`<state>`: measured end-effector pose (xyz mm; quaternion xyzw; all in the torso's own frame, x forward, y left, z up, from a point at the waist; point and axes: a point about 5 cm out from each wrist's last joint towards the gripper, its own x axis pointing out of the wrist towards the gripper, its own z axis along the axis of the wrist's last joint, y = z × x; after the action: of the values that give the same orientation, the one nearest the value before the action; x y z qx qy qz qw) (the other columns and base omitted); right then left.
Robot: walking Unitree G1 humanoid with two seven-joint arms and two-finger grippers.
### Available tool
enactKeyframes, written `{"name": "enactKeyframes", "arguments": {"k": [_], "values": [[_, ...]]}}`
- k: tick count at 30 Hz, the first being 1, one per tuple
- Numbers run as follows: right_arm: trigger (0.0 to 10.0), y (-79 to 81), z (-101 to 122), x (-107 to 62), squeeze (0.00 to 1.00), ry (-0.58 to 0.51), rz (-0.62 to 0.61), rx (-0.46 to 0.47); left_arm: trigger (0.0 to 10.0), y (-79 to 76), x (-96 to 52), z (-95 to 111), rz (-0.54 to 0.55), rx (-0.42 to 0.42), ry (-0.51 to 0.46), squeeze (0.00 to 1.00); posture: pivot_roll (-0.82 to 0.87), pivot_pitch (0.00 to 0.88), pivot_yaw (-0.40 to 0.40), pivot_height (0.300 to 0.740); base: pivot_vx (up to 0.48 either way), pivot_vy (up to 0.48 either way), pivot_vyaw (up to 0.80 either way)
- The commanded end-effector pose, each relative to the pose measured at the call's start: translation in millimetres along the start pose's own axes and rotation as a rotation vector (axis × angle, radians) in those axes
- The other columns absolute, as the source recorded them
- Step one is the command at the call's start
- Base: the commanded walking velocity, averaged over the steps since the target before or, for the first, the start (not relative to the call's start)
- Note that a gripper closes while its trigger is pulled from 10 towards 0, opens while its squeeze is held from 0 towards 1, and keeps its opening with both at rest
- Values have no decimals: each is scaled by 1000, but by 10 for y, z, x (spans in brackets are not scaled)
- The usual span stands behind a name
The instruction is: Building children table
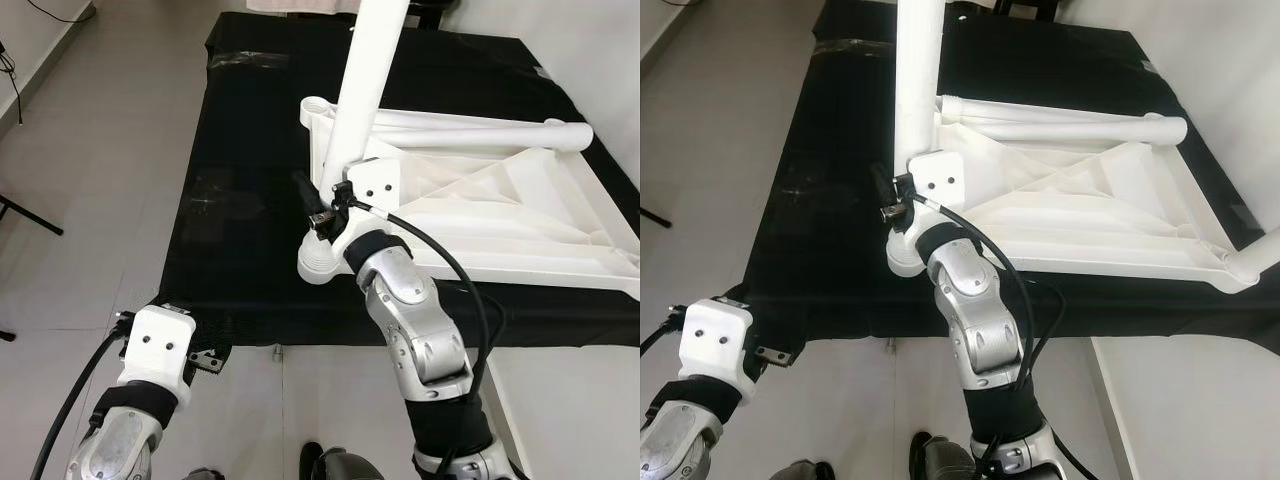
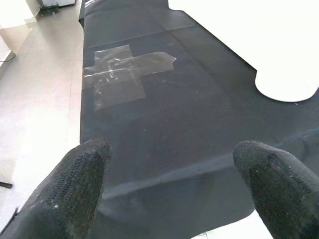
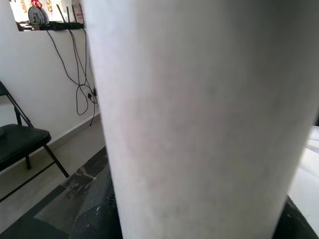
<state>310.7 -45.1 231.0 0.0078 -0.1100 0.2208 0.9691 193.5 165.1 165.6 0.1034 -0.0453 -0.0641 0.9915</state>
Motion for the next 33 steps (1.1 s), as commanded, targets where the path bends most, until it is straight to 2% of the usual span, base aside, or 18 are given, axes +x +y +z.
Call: {"name": "enactKeyframes", "arguments": {"k": [1,9,16,17,18,25,26,27,28,29,32,33], "values": [[10000,52,-526,-123,0,252,-28,85,10000,-2,-21,-77,0,9,44,0,-182,274,-123,740,0,0,0],[10000,52,-400,-66,0,242,-40,100,10000,-6,-17,-69,4,9,43,0,-186,278,-126,740,0,0,0],[10000,41,-383,-56,0,235,-36,98,10000,-5,-17,-69,6,8,43,0,-186,277,-127,740,0,0,0],[10000,31,-379,-53,114,233,-37,103,10000,-5,-17,-70,6,8,43,0,-187,276,-127,740,0,0,0],[10000,21,-373,-51,1000,230,-41,112,10000,-4,-18,-71,6,9,43,0,-187,275,-127,740,0,0,0],[10000,31,-309,-13,1000,195,11,164,10000,-2,-18,-73,6,10,43,0,-187,273,-124,740,0,0,0],[10000,44,-257,18,306,168,63,178,10000,-2,-18,-75,6,11,43,0,-187,274,-124,740,0,0,0],[10000,44,-257,18,306,168,63,178,10000,-2,-18,-75,6,11,43,0,-187,274,-124,740,0,0,0],[10000,24,-184,70,0,141,129,169,10000,-3,-14,-77,5,11,43,0,-189,271,-125,740,0,0,0],[10000,-5,-116,121,0,118,198,152,10000,-7,-12,-78,5,12,43,0,-188,269,-126,740,0,0,0],[10000,-56,-58,168,0,100,235,123,10000,-9,-9,-79,5,12,43,0,-188,269,-126,740,0,0,0],[0,-169,-1,244,0,92,237,76,10000,-12,-7,-78,6,13,42,0,-186,267,-133,740,0,0,0]]}}
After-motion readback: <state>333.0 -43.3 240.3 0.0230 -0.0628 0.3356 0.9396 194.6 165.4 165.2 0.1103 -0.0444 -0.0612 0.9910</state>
